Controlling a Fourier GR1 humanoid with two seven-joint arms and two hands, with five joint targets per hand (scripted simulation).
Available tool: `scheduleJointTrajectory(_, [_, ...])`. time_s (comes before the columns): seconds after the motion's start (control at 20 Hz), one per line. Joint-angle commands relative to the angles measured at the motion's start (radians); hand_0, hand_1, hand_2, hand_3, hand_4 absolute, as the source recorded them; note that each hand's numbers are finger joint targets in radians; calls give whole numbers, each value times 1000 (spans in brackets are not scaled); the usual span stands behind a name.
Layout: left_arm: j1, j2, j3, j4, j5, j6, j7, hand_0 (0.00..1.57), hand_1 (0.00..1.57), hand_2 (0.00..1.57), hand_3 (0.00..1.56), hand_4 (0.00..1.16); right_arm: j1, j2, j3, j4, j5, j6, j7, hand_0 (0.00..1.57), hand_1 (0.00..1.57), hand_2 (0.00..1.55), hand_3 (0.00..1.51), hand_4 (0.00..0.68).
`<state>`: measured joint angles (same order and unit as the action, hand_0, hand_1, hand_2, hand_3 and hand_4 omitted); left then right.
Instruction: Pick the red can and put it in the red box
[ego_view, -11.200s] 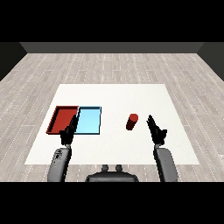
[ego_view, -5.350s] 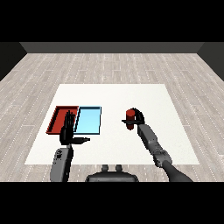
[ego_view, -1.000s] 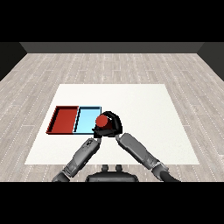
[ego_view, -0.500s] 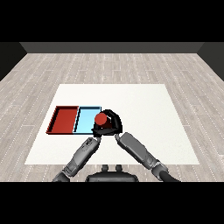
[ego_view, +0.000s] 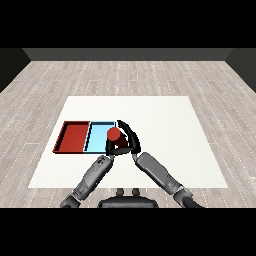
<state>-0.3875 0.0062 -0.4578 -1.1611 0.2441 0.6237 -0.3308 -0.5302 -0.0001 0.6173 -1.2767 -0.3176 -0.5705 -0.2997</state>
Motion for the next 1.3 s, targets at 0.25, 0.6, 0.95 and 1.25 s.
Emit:
scheduleJointTrajectory(0.25, [33,18,19,-52,4,-16,38,1571,1571,1571,1508,1140,39,-13,-125,-45,26,32,-24,0,0,0,0,0])
scheduleJointTrajectory(0.6, [108,41,28,-90,-51,19,18,1571,1571,1571,1482,1138,184,-194,-231,-341,-15,115,30,0,0,0,0,0])
scheduleJointTrajectory(0.95, [-24,239,150,-29,-105,-3,124,1571,1571,1569,1467,1130,437,-287,-301,-436,-39,150,-31,0,0,0,0,0])
scheduleJointTrajectory(1.25, [36,393,245,-3,-96,-56,151,1571,1571,1555,1465,1116,609,-359,-394,-456,-72,216,-100,0,0,0,0,0])
